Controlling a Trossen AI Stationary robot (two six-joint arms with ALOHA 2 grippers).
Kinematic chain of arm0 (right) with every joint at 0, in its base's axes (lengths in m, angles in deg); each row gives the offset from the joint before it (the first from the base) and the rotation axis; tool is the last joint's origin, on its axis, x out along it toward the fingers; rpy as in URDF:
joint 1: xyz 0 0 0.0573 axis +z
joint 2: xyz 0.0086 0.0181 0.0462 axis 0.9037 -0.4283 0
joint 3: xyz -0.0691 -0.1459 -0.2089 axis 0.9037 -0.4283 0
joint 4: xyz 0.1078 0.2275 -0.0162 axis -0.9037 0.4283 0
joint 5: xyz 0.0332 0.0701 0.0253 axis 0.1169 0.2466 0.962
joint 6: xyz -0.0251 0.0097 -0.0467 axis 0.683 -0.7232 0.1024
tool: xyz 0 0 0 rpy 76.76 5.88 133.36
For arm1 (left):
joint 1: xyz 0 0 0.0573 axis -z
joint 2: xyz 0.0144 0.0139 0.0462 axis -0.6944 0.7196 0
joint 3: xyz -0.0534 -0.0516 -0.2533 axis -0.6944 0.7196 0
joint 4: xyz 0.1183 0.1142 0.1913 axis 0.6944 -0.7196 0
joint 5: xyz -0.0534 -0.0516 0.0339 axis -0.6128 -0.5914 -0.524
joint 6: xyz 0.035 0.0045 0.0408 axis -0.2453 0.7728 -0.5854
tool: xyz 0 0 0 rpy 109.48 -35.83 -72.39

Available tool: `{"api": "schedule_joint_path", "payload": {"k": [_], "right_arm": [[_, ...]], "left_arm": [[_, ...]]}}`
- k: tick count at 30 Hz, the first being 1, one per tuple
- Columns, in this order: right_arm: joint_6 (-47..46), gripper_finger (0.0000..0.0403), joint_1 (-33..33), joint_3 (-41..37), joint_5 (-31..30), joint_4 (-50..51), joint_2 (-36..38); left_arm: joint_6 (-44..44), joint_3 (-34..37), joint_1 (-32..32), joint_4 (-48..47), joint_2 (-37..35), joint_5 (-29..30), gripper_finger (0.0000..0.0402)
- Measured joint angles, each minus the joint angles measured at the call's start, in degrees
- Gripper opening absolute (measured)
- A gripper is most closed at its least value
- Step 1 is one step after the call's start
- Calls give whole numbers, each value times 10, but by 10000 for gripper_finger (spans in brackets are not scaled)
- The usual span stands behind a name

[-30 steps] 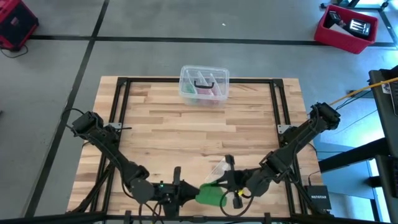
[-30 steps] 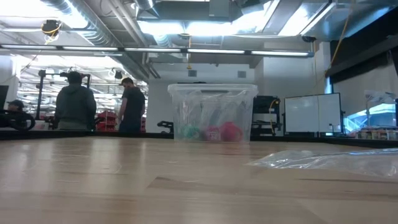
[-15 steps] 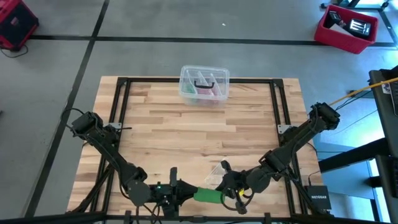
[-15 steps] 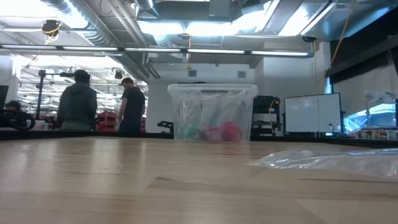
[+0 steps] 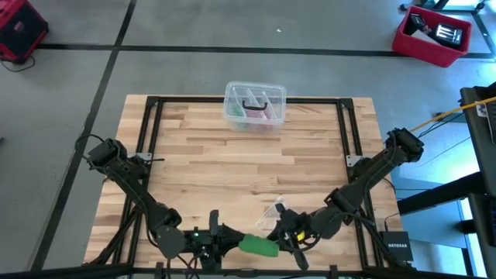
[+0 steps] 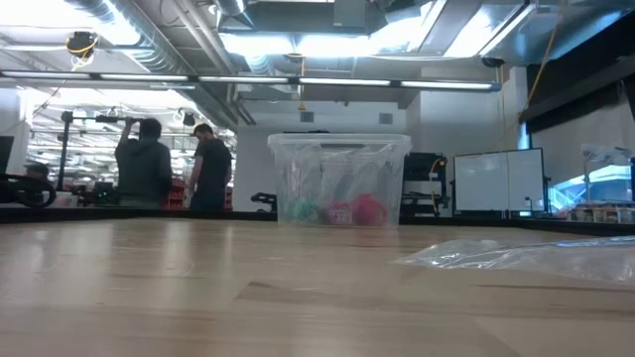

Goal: Roll bandage
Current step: Roll the green bandage

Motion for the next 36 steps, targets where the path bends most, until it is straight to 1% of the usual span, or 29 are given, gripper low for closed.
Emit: {"api": "schedule_joint_path", "payload": {"k": [4,7,11,15,20,23,25,28,32,36], "right_arm": [[-15,81,0,0,-7,1,0],[-28,90,0,0,-7,-17,0],[-42,92,0,0,5,-18,0],[-48,100,0,0,4,-16,0],[-47,137,-1,0,-18,0,0],[-48,163,-3,0,-38,35,0],[-52,174,-4,1,-48,62,0],[-57,178,-10,2,-53,95,1],[-57,172,-13,2,-56,103,2],[-57,167,-13,2,-50,113,3]], "left_arm": [[-10,0,0,-5,0,2,17],[-10,0,0,-5,0,2,17],[-10,1,0,-5,0,1,17],[-10,1,0,-6,0,-1,17],[-10,2,0,-8,1,-1,17],[-10,2,-1,-13,1,2,17],[-10,3,-1,-14,2,3,17],[-10,4,-1,-17,3,5,17],[1,3,-4,-41,3,7,17],[8,2,-5,-73,2,35,17]]}}
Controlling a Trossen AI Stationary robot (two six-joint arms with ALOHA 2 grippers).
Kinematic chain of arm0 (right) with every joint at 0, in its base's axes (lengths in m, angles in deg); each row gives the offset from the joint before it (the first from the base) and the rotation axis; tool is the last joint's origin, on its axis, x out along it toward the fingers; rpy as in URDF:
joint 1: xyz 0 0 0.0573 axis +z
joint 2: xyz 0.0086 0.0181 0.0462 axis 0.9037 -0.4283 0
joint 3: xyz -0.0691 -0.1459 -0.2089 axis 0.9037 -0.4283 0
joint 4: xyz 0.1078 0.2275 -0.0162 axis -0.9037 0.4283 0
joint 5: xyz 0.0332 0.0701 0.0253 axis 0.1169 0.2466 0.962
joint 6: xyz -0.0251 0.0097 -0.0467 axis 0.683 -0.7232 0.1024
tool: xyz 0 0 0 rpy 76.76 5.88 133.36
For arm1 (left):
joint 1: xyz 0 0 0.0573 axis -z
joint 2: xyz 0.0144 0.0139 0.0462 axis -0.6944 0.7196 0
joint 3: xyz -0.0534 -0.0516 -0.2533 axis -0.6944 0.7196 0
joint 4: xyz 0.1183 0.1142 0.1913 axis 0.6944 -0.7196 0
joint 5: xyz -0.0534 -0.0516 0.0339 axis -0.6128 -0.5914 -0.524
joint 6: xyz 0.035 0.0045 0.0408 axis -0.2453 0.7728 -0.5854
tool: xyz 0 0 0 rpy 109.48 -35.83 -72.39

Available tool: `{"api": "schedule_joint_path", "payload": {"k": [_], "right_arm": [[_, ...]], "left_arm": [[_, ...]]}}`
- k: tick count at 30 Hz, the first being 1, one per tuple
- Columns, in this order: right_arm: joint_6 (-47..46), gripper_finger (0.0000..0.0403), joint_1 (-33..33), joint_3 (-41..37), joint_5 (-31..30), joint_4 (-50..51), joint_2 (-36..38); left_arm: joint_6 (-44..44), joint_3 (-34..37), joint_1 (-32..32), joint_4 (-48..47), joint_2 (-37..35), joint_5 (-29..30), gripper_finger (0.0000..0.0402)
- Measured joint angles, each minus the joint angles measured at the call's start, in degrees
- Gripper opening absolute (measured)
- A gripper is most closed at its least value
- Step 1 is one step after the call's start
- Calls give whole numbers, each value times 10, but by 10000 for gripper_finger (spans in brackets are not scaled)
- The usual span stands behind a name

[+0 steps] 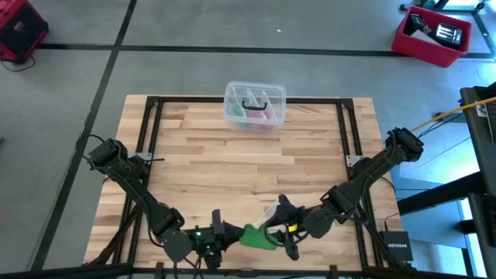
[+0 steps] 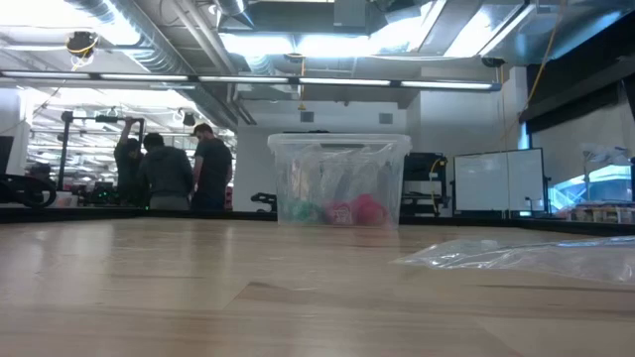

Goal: Roll bandage
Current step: Roll the green bandage

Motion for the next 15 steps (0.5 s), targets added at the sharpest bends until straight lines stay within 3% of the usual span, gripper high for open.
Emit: {"api": "schedule_joint_path", "payload": {"k": [10,15], "right_arm": [[-3,166,-7,2,-16,41,1],[-3,166,-18,2,-20,65,2]], "left_arm": [[-138,0,2,4,0,34,17],[-96,1,9,-9,0,45,17]]}}
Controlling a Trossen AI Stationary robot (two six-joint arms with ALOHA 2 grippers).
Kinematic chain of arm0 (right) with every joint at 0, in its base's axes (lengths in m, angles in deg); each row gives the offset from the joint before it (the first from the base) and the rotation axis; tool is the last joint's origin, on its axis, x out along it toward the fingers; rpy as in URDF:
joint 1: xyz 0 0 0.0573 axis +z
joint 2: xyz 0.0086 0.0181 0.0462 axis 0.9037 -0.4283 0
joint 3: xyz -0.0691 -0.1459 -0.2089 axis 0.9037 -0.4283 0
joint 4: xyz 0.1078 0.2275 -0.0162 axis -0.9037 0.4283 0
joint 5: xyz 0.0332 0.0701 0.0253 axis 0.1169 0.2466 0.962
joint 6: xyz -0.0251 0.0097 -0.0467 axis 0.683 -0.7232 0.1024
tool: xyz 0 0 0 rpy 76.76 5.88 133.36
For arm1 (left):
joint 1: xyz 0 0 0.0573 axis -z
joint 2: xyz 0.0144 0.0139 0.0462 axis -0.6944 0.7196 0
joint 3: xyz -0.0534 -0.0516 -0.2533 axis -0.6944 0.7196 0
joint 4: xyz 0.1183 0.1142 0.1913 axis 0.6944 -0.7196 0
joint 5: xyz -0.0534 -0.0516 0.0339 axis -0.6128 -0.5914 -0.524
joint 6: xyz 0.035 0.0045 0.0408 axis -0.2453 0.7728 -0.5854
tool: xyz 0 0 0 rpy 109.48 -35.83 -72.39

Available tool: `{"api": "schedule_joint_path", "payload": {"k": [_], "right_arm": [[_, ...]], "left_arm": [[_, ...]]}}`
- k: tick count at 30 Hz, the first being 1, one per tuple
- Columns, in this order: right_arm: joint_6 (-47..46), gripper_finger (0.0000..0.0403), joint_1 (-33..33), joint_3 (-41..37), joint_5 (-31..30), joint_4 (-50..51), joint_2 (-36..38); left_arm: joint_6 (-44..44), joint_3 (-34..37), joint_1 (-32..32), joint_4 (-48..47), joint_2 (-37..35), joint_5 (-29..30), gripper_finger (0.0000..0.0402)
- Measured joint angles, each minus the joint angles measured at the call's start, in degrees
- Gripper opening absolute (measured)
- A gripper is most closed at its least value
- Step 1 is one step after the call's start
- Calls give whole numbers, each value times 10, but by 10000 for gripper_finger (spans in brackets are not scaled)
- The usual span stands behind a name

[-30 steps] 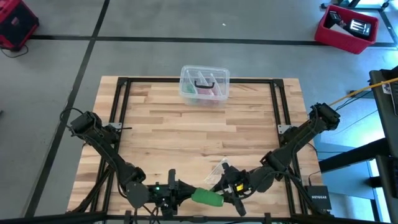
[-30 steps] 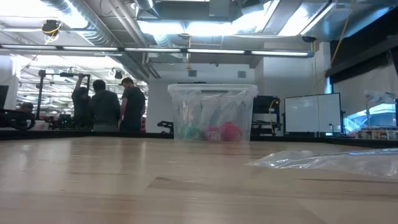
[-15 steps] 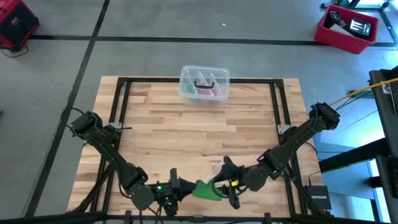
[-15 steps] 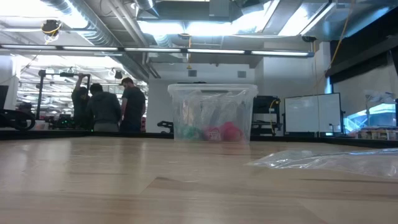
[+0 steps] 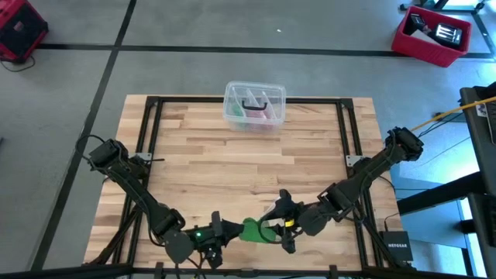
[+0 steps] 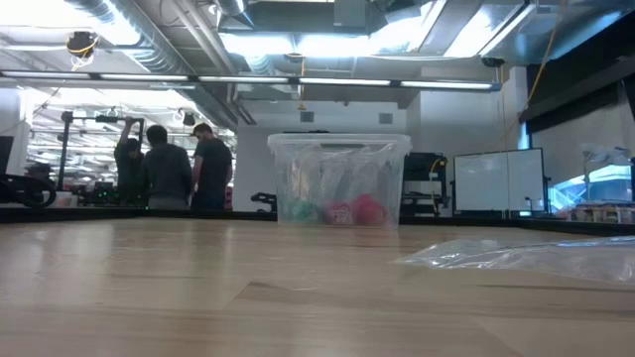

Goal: Roll bandage
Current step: Roll the green bandage

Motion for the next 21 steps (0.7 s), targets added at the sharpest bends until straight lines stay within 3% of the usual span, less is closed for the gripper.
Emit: {"api": "schedule_joint_path", "payload": {"k": [6,11,16,21], "right_arm": [[5,166,-15,1,-6,58,0],[24,166,-22,1,-9,92,0],[76,166,-22,0,-35,96,0],[160,166,-22,0,-47,96,0]], "left_arm": [[73,0,10,-33,0,-2,17],[188,0,9,-105,0,-7,17],[287,0,7,-140,0,-17,17],[329,0,6,-140,0,-24,17]]}}
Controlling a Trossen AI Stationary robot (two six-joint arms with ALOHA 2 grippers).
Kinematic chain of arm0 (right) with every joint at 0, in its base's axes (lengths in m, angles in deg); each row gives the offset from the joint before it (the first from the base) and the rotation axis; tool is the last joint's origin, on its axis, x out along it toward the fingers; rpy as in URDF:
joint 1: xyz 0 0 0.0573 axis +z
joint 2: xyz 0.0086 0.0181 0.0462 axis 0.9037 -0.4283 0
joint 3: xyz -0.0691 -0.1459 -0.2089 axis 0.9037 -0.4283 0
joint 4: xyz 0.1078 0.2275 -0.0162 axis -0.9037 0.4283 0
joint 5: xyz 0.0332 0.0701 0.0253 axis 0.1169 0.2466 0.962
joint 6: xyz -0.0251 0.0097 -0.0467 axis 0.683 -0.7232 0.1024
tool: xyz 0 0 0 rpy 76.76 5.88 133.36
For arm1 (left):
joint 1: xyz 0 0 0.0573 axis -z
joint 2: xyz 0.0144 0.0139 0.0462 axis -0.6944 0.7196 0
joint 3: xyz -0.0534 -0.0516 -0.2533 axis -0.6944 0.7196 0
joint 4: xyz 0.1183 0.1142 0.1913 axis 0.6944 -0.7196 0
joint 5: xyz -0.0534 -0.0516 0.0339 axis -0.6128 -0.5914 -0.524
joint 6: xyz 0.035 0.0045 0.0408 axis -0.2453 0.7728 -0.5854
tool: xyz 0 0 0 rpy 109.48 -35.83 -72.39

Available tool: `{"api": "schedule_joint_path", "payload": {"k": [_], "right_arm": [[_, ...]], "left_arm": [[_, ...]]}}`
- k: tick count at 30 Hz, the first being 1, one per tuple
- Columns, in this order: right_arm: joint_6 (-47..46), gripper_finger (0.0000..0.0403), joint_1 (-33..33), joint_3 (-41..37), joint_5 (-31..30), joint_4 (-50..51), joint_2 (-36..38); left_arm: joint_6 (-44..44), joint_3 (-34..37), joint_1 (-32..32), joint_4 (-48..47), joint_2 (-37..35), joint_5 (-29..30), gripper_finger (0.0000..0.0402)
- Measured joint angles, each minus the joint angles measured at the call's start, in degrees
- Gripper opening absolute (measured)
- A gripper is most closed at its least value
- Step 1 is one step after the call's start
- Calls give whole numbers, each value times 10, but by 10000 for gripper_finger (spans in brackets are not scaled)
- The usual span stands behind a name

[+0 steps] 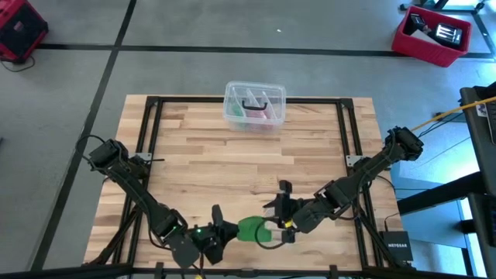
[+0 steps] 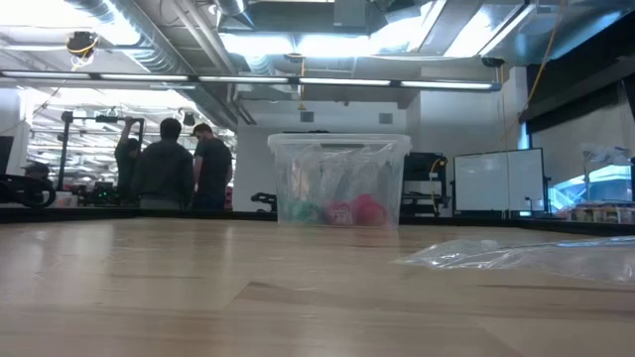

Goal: Roll bandage
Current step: Roll the green bandage

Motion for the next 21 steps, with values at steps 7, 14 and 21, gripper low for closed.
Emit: {"api": "schedule_joint_path", "payload": {"k": [7,14,21], "right_arm": [[38,166,0,-1,-13,57,-1],[-30,166,0,40,56,240,15],[-149,166,57,143,88,399,59]], "left_arm": [[53,0,-1,0,0,-1,17],[149,0,0,5,0,-2,17],[136,-1,1,90,-5,-1,17]]}}
